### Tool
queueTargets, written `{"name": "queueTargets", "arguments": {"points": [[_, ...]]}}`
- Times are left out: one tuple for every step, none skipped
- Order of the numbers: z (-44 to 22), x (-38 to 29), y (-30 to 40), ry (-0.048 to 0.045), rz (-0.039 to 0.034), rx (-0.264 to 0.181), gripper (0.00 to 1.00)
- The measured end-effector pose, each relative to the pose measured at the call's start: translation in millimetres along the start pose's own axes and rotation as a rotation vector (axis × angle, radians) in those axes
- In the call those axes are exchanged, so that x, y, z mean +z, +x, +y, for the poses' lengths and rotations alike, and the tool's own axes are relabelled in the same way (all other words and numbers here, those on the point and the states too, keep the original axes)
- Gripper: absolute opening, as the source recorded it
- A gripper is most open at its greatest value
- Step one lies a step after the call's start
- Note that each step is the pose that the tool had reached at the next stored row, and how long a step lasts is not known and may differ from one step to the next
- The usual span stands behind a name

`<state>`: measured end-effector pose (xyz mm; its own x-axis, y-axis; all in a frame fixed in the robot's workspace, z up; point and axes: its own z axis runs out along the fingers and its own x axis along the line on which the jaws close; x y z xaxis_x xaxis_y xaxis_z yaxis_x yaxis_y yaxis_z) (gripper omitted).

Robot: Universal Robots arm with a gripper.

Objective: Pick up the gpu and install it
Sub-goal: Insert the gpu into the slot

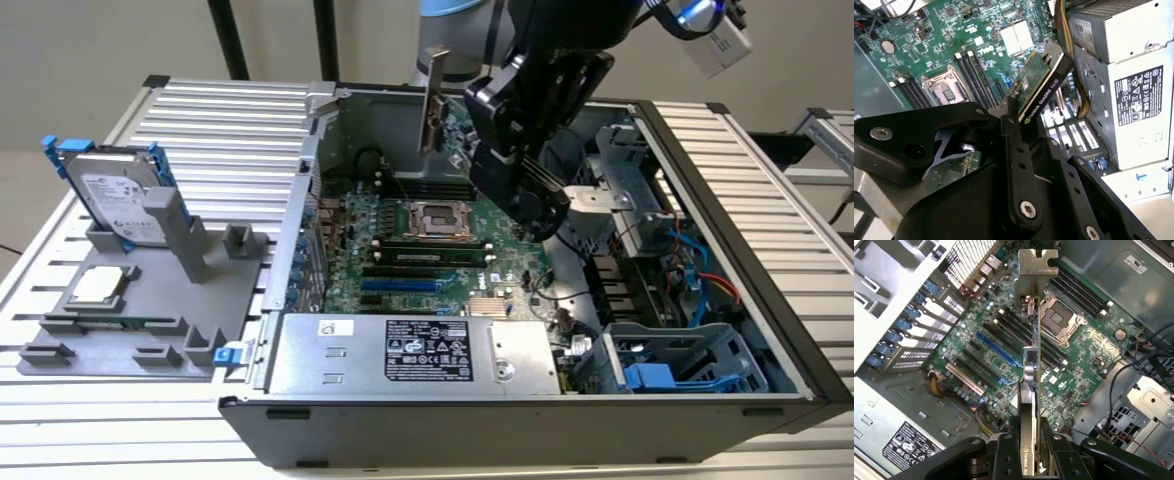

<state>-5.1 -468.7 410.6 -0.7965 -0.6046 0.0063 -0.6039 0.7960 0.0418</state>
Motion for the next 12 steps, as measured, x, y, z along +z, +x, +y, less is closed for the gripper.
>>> {"name": "queueTargets", "arguments": {"points": [[0.0,0.0,0.0,0.0003,0.0004,-0.005,0.0],[0.0,0.0,0.0,0.0006,0.0008,-0.01,0.0],[0.0,0.0,0.0,0.0009,0.0012,-0.014,0.0],[0.0,-0.1,0.0,0.0011,0.0016,-0.019,0.0],[0.0,0.0,0.0,0.0013,0.0019,-0.024,0.0],[0.0,0.0,0.0,0.0015,0.0022,-0.03,0.0],[0.0,0.0,0.0,0.0017,0.0026,-0.035,0.0],[0.0,0.0,0.0,0.0019,0.0029,-0.04,0.0],[0.0,0.0,0.0,0.0021,0.0033,-0.045,0.0],[0.0,0.0,0.0,0.0024,0.0037,-0.051,0.0],[0.0,0.0,0.0,0.0026,0.004,-0.056,0.0],[0.0,0.0,0.0,0.0028,0.0044,-0.061,0.0]]}}
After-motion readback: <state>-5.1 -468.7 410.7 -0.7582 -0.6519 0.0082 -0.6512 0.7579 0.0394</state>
